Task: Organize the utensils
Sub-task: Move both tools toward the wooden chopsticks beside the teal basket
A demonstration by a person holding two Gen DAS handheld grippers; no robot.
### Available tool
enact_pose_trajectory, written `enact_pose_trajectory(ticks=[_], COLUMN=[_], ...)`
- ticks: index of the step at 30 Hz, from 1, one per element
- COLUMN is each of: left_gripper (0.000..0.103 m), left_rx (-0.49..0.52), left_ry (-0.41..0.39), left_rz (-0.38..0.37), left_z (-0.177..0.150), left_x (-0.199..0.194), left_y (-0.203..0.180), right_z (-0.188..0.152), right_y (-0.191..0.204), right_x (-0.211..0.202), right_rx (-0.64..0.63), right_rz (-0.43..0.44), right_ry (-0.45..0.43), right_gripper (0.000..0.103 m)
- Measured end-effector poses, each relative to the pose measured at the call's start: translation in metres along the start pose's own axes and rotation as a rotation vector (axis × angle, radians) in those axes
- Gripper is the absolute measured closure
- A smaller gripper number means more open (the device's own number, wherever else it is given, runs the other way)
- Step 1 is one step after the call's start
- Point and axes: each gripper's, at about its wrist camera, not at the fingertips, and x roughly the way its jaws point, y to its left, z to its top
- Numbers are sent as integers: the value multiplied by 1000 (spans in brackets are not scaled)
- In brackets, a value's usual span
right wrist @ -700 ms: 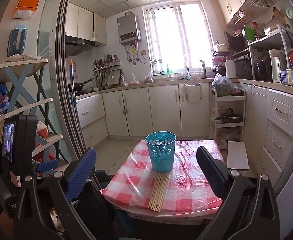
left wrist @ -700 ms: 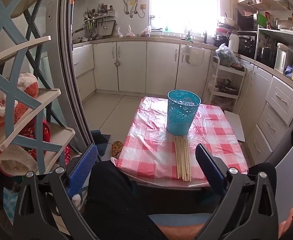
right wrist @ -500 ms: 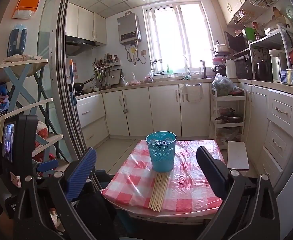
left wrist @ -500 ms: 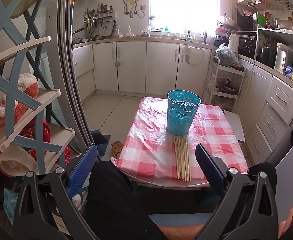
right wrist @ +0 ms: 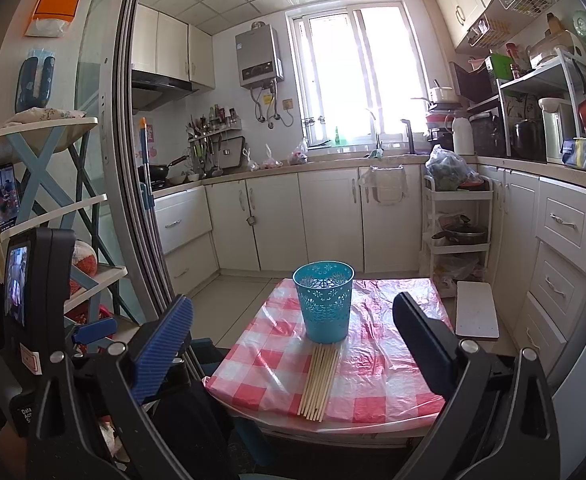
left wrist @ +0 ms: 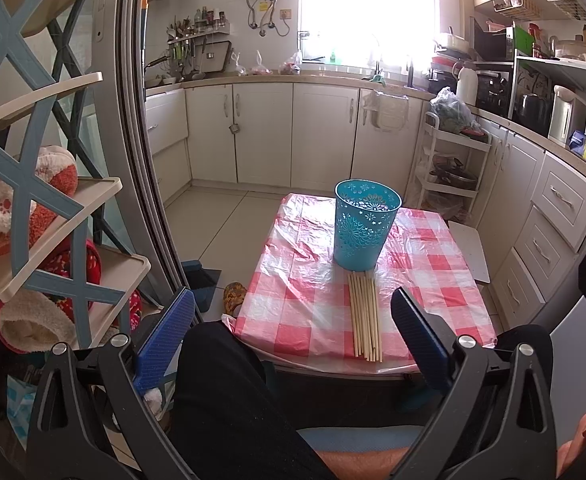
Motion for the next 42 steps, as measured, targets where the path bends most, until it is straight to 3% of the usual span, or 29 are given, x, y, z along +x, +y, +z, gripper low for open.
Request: enact_pose_trajectory(ticks=[13, 27, 33, 37, 42], left_gripper=[8, 8, 8, 9, 9], left_rx=[-2, 7, 13, 31, 44], left_ry=[9, 61, 94, 137, 230], left_rz=[1, 19, 26, 10, -5], left_z=[-3, -3, -4, -7, -15], left_x=[2, 31, 57, 83, 127], left_y=[0, -2, -2, -3, -5], right_z=[-14, -14, -20, -23, -41], right_y=[13, -5, -15, -23, -48], right_x=[13, 25, 47, 69, 116], right_rx=[1, -45, 2, -41, -101], right_rz=[0, -2, -2, -39, -122], right_ry=[1, -46, 46, 85, 291], right_gripper=[7, 7, 7, 7, 7])
